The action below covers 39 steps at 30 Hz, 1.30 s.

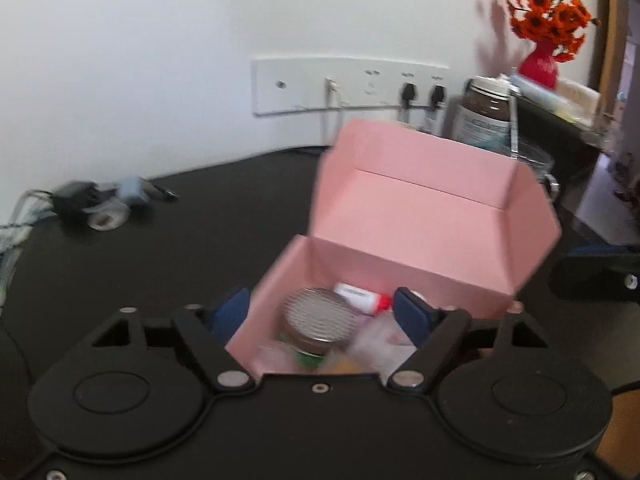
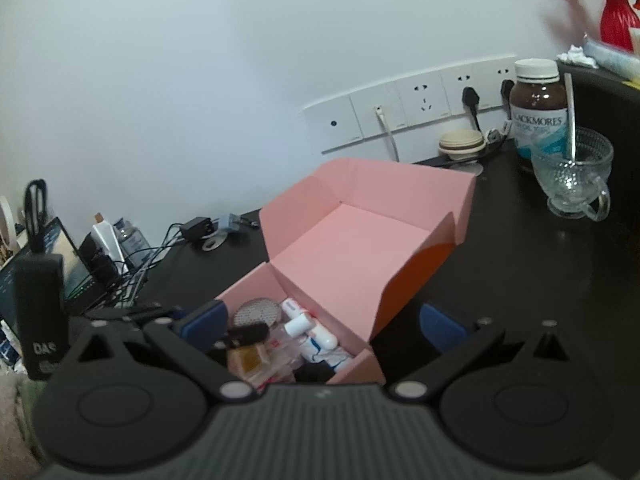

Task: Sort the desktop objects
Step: 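Open the left gripper to release the card case in the box, then move the right tool to the raised lid flap of the pink box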

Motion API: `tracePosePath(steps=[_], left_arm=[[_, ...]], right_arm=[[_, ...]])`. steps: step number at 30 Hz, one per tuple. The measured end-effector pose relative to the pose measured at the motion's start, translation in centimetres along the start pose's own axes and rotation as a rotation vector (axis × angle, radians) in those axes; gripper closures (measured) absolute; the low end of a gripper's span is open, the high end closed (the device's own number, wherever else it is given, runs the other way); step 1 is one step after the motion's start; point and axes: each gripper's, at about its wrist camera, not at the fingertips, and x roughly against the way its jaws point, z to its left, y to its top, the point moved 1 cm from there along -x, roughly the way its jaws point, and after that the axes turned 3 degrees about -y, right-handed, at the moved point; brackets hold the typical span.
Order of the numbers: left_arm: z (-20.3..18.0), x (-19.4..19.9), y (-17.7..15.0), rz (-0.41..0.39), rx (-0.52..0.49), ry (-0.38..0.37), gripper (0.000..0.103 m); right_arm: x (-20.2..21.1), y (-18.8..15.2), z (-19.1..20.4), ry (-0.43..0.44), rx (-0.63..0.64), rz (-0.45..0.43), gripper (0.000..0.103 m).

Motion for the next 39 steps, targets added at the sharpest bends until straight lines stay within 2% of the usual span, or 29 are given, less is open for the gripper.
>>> tracePosePath(steps=[8, 11, 15, 18, 25, 30, 39], left_arm=[[3.6, -1.5, -0.6, 0.089, 0.085, 0.079, 0.022], [4.3, -1.8, -1.1, 0.133, 0.111, 0.101, 0.017], [4.3, -1.8, -1.9, 0.142, 0.102, 0.107, 0.013], [4.7, -1.3, -2.2, 0.129, 0.137, 0.095, 0.012], [4.7, -0.3, -2.6, 0.114, 0.167, 0.089, 0.012], [4.8, 0.3, -3.6, 0.115, 0.205, 0.082, 0.009], [3.7, 1.4, -4.5, 0.122, 0.206, 0.076, 0.009]], right_arm=[[-1.6, -0.2, 0.2, 0.01, -0.027, 0.047, 0.001], [-2.5, 0.0, -0.1, 0.002, -0.044, 0.07, 0.001], [-4.1, 0.6, -0.8, -0.009, -0.063, 0.136, 0.001], [-5.1, 1.1, -1.2, -0.021, -0.065, 0.154, 0.001], [-8.6, 2.4, -1.5, -0.089, -0.001, 0.209, 0.001], [-11.5, 2.8, -1.6, -0.04, -0.009, 0.28, 0.001], [-14.7, 4.4, -0.3, -0.009, 0.066, 0.277, 0.001]])
